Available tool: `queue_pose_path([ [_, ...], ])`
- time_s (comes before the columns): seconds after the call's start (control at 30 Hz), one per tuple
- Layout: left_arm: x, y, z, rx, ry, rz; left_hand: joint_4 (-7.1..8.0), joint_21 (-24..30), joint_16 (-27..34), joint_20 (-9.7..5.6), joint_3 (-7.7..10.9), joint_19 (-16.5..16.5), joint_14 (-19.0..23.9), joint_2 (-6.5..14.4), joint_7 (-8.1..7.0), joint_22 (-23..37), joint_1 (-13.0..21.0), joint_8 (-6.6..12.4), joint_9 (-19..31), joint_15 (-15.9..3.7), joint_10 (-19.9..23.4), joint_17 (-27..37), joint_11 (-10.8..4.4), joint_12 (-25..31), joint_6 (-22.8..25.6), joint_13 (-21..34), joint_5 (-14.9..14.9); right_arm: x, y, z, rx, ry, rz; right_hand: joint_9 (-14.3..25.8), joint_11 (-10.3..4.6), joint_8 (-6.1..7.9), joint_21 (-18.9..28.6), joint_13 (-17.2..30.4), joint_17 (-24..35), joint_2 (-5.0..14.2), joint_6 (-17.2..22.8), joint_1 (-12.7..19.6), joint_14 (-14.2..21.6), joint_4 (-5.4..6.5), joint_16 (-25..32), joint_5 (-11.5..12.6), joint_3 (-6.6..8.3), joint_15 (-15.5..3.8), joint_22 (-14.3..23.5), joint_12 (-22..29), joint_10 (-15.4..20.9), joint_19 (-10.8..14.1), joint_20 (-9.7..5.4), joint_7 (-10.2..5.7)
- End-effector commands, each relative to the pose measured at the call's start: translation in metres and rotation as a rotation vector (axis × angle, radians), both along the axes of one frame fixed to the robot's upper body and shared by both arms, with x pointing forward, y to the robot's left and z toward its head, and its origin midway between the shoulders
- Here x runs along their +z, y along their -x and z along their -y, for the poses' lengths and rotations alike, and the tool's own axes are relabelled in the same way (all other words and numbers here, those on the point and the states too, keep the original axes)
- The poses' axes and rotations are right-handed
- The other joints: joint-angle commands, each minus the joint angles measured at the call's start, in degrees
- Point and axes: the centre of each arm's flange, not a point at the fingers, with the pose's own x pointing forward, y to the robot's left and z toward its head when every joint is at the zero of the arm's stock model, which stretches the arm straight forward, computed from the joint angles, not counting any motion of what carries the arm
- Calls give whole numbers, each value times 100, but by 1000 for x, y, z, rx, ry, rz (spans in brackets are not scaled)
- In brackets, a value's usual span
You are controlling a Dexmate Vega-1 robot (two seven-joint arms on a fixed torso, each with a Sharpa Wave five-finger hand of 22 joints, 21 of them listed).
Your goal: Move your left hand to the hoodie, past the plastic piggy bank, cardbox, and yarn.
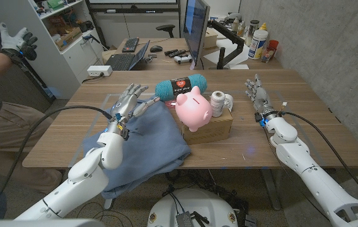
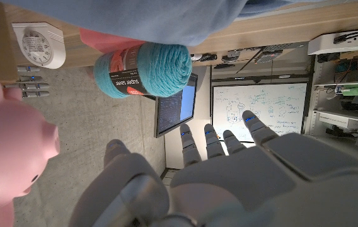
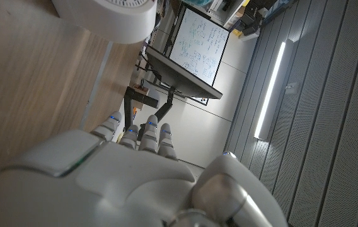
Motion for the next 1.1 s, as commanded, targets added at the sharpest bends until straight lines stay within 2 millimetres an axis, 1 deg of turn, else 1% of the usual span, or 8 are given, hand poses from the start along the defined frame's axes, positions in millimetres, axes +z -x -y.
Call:
queue_pose_path([
  [0.03, -6, 4, -3, 15, -17, -7, -14, 22, 25, 14, -22, 38, 5, 16, -14, 9, 76, 10, 27, -9, -2, 9, -5, 40, -17, 21, -15, -1, 0, 4, -5, -1, 3, 30, -1, 24, -12, 24, 21, 0, 46, -53, -34, 15, 22, -3, -37, 12, 34, -17, -37, -36, 36, 25],
  [0.3, -15, 4, -5, 29, -6, -36, -16, 19, 21, 20, -22, 33, -6, 15, -18, 9, 87, 2, 27, -5, -14, 9, 18, 34, -31, 22, -16, 0, 1, 5, -5, 4, 11, 30, 3, 23, -13, 23, 21, -4, 45, -60, -31, 18, 25, -4, -42, 16, 34, -18, -40, -36, 35, 27],
  [0.57, -22, 7, -7, 39, 11, -54, -17, 21, 21, 16, -23, 38, -6, 14, -14, 9, 98, -3, 27, -4, -12, 9, 3, 33, -39, 22, -18, 0, 3, 6, -10, 6, 10, 30, -2, 21, -11, 23, 21, -34, 41, -73, -31, 18, 26, -6, -60, 17, 34, -17, -43, -32, 38, 26],
  [0.77, -25, 6, -8, 49, 21, -71, -17, 21, 21, 15, -23, 38, -5, 14, -23, 9, 104, -15, 27, -6, -12, 9, 12, 32, -69, 22, -20, 1, 4, 6, -24, 14, 5, 30, -2, 11, -11, 23, 21, -50, 18, -80, -31, 19, 26, -7, -71, 16, 34, -17, -43, -32, 38, 30],
  [0.93, -28, 6, -6, 47, 36, -80, -17, 20, 15, 10, -23, 35, -20, 14, -22, 9, 108, -16, 28, -2, -5, 10, 13, 34, -72, 22, -21, 1, 4, 7, -35, 22, 9, 30, 1, -4, -11, 23, 20, -59, -24, -86, -31, 20, 26, -6, -78, 18, 34, -17, -45, -31, 40, 36],
  [0.97, -29, 5, -5, 50, 40, -80, -17, 20, 15, 10, -23, 36, -21, 14, -18, 9, 110, -15, 28, -3, -4, 10, -5, 34, -70, 22, -21, 1, 4, 7, -36, 27, 12, 30, 1, -4, -11, 23, 20, -59, -26, -87, -31, 21, 27, -6, -78, 19, 34, -17, -45, -31, 40, 36],
  [1.1, -31, 5, -5, 47, 41, -87, -17, 21, 15, 9, -24, 37, -23, 14, -21, 9, 113, -16, 28, -2, 1, 10, 12, 36, -72, 22, -22, 1, 3, 7, -37, 29, 9, 30, 2, -4, -12, 23, 20, -61, -28, -89, -43, 22, 22, -5, -81, 18, 34, -16, -45, -34, 39, 37],
])
